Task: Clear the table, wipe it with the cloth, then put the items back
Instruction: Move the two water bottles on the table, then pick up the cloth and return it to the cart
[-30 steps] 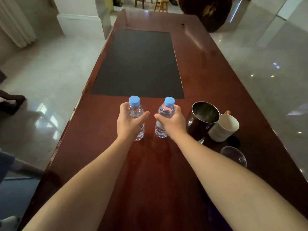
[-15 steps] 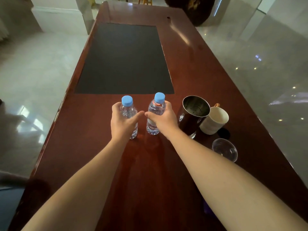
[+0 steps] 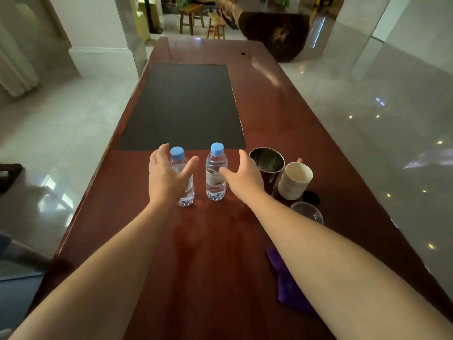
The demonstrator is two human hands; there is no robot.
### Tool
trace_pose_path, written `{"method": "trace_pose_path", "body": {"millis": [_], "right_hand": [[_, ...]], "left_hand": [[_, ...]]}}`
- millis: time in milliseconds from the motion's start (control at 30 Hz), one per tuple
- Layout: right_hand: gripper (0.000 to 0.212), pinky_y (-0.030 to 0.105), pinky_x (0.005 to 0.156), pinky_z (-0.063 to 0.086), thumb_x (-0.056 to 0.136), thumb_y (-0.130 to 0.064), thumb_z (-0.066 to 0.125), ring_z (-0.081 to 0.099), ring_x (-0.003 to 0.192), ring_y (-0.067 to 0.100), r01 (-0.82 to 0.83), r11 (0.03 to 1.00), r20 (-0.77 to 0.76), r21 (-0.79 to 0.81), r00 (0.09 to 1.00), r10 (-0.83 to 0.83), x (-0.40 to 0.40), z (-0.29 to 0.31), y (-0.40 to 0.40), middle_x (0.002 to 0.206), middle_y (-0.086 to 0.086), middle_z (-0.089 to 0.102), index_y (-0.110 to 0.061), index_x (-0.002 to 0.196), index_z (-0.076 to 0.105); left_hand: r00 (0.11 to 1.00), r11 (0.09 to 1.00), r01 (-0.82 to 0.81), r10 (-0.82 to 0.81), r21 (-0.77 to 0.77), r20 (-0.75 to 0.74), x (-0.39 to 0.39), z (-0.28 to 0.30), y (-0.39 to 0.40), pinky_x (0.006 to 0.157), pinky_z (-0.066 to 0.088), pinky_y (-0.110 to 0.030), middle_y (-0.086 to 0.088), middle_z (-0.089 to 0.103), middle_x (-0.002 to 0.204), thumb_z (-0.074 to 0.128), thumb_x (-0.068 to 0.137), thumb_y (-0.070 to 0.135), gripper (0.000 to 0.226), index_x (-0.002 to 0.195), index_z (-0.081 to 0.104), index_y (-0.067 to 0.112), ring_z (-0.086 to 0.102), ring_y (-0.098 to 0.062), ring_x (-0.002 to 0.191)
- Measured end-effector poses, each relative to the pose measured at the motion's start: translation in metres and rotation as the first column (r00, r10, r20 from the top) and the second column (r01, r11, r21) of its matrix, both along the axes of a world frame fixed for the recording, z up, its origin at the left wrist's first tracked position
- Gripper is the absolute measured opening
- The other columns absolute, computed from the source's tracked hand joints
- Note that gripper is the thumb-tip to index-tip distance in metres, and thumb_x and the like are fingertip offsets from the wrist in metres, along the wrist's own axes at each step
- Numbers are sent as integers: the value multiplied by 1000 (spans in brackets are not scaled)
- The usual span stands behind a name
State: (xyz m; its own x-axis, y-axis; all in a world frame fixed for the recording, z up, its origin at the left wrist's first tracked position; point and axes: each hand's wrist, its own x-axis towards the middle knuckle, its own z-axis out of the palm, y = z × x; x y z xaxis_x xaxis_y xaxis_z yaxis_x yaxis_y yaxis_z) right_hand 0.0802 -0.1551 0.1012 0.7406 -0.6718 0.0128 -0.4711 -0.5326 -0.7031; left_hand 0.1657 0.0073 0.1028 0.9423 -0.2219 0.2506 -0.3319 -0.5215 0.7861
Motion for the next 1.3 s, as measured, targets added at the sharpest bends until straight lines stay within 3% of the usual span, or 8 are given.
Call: {"method": "trace_pose_path", "body": {"millis": [167,333,467,667,867,1033,1200,1300], "right_hand": [[62,40,94,43,91,-48,50,44,130,24,-106,973,-36,-204,994,101,-53,28,-13,149,2,42,-21,145,38],[59,40,104,33,91,-49,46,36,135,26,-195,917,-125,-348,979,161,-113,51,-28,151,2,40,-20,143,44],[54,38,104,27,91,-49,46,39,131,25,-237,849,-125,-473,971,202,-158,64,-37,145,3,47,-18,136,51],[49,42,109,29,90,-47,46,41,127,29,-222,861,-88,-458,975,205,-206,75,-45,135,5,56,-16,127,58],[45,39,95,40,88,-48,51,43,125,26,-202,875,-68,-439,979,192,-229,74,-53,131,2,58,-17,120,60],[46,39,85,43,90,-49,48,47,118,27,-166,913,-84,-374,986,145,-245,53,-55,130,4,58,-17,121,60],[51,36,80,43,91,-51,44,51,114,26,-55,979,-156,-194,987,25,-260,14,-63,129,5,56,-21,131,55],[50,37,80,43,88,-52,45,55,111,29,14,995,-217,-96,976,-35,-267,-14,-66,123,9,58,-20,125,58]], "left_hand": [[964,937,-21,-74,348,256,-55,32,-4,113,28,-45,-8,42,151,53,92,55,65,142,46,14,33,-28,142],[892,856,-64,-181,514,413,-124,53,-12,107,32,-45,-8,60,133,50,96,50,51,130,59,13,47,-30,130],[898,834,-65,-191,548,397,-171,66,-20,103,34,-42,-2,61,131,47,95,51,51,133,56,18,49,-26,126],[900,813,-43,-221,581,376,-212,79,-31,106,32,-43,-1,58,135,44,94,54,54,132,55,17,44,-25,132],[888,803,-16,-262,595,378,-227,87,-41,104,34,-44,-3,59,132,44,95,53,51,127,57,15,45,-25,130],[936,846,67,-236,529,259,-234,77,-46,100,36,-45,-7,58,134,47,96,51,50,127,55,13,45,-28,129],[976,840,193,-217,507,-13,-247,37,-57,92,43,-47,-10,56,132,45,94,56,57,136,46,16,51,-34,121],[961,833,268,-199,484,-190,-249,3,-67,90,45,-45,-12,56,128,48,93,56,60,137,44,16,54,-34,117]]}}
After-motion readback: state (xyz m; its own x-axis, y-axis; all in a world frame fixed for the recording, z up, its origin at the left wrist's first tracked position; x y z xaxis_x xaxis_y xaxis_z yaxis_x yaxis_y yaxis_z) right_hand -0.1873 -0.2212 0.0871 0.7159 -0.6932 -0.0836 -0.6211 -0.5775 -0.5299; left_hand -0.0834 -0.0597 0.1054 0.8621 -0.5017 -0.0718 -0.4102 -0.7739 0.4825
